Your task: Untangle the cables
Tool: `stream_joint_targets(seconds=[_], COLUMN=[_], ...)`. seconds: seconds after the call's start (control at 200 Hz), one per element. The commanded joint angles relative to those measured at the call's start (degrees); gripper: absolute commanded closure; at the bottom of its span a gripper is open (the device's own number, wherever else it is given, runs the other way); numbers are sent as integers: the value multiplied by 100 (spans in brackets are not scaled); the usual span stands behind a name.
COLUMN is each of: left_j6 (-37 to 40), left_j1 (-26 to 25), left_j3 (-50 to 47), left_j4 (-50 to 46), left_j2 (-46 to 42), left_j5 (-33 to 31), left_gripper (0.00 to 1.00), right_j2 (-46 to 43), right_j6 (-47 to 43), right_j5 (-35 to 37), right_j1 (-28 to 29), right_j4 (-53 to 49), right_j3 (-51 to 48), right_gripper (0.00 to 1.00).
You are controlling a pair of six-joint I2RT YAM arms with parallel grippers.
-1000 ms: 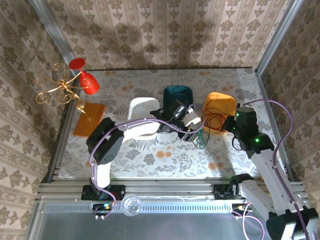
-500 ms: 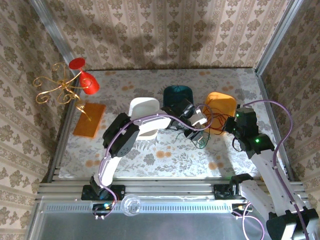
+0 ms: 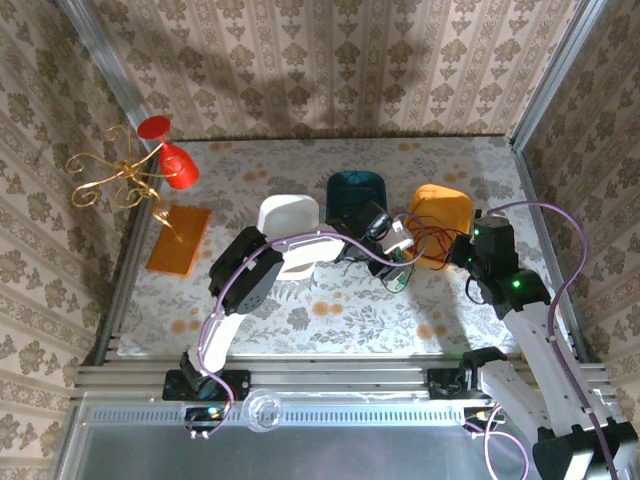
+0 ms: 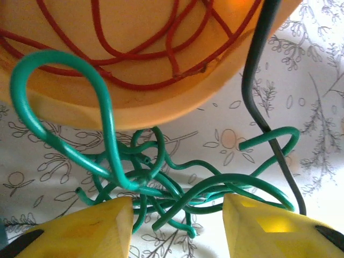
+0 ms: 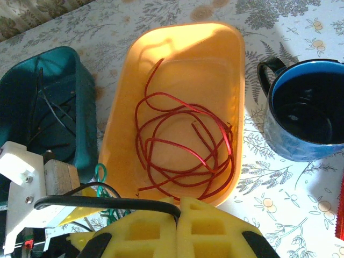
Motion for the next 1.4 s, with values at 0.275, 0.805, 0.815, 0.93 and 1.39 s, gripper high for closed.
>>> stream_joint_targets(seconds=[0.275,0.805,0.815,0.93,1.39], left_j6=[-67,-379,-391,-554,-856], left_j1=[-219,83,84,130,248], left_j3=[-194,-2564,-2608,-3024,-3492], left_j4=[605,775,777,779,948], left_j2=[120,-1706,-1734,-1992,-2213], left_j5=[-838,-754,-766,-920,-1077], left_gripper=[92,100,100,100,100], right_j2=[-58,-299,-299,-194,277], right_j6=[-52,-317,-328,-508,-334], right_j5=[-39,-92,-75,235,227], right_j1=[29,29,29,29,29], right_j4=[-141,-113,-101,89,2077], right_j3=[63,1160,1197,1644,2610], right_gripper=[98,99,99,99,100])
